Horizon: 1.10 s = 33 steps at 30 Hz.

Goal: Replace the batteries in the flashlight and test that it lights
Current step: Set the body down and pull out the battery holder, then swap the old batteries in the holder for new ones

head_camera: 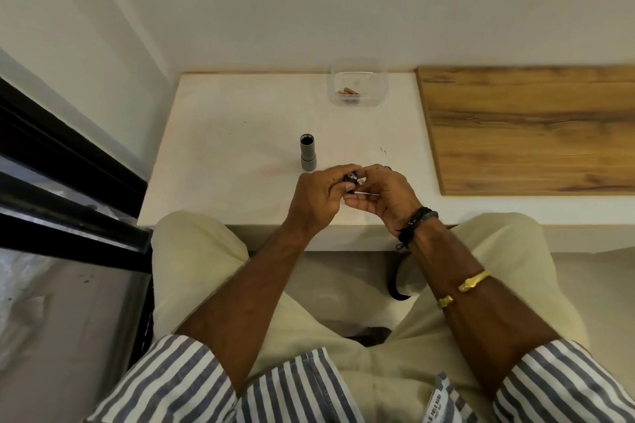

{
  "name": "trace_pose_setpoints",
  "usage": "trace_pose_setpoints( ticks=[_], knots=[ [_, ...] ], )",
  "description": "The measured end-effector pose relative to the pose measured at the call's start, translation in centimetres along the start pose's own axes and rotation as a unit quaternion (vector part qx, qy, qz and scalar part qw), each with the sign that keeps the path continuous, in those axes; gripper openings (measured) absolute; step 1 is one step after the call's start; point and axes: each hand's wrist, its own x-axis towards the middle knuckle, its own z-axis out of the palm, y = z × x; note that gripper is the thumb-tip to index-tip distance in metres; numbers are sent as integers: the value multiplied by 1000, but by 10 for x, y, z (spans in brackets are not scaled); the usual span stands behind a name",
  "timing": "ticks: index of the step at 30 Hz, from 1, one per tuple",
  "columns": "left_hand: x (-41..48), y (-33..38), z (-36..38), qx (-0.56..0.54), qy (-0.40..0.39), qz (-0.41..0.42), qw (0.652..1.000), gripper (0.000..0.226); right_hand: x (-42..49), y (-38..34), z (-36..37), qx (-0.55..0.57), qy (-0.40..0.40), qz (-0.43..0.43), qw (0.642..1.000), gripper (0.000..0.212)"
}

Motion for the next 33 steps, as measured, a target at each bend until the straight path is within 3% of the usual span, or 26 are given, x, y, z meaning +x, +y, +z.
trace_pose_setpoints(
  ticks=[9,12,14,18,20,22,24,29,33],
  knots=[
    [1,-5,6,-63,47,-83,993,30,0,1,-5,-30,-1,-78,997,20],
    [5,-8,9,-107,73,-133,983,29,3,0,-9,-71,45,-129,988,15],
    [8,-9,10,-234,79,-222,943,28,6,-3,-15,-65,97,-147,982,13],
    [7,-13,9,-499,71,-384,774,22,14,-9,-34,29,205,-155,966,8],
    [6,-15,8,-558,66,-413,717,20,20,-9,-43,34,268,-160,949,10],
    [5,-15,9,-572,67,-414,704,12,27,-5,-50,-20,326,-154,933,12],
    [4,-14,9,-560,71,-410,716,15,34,2,-56,-94,362,-144,916,12],
    [3,-12,8,-565,66,-385,727,23,43,12,-60,-238,358,-141,892,13],
    [7,-11,5,-632,40,-364,683,30,45,16,-59,-300,345,-146,877,14]
  ],
)
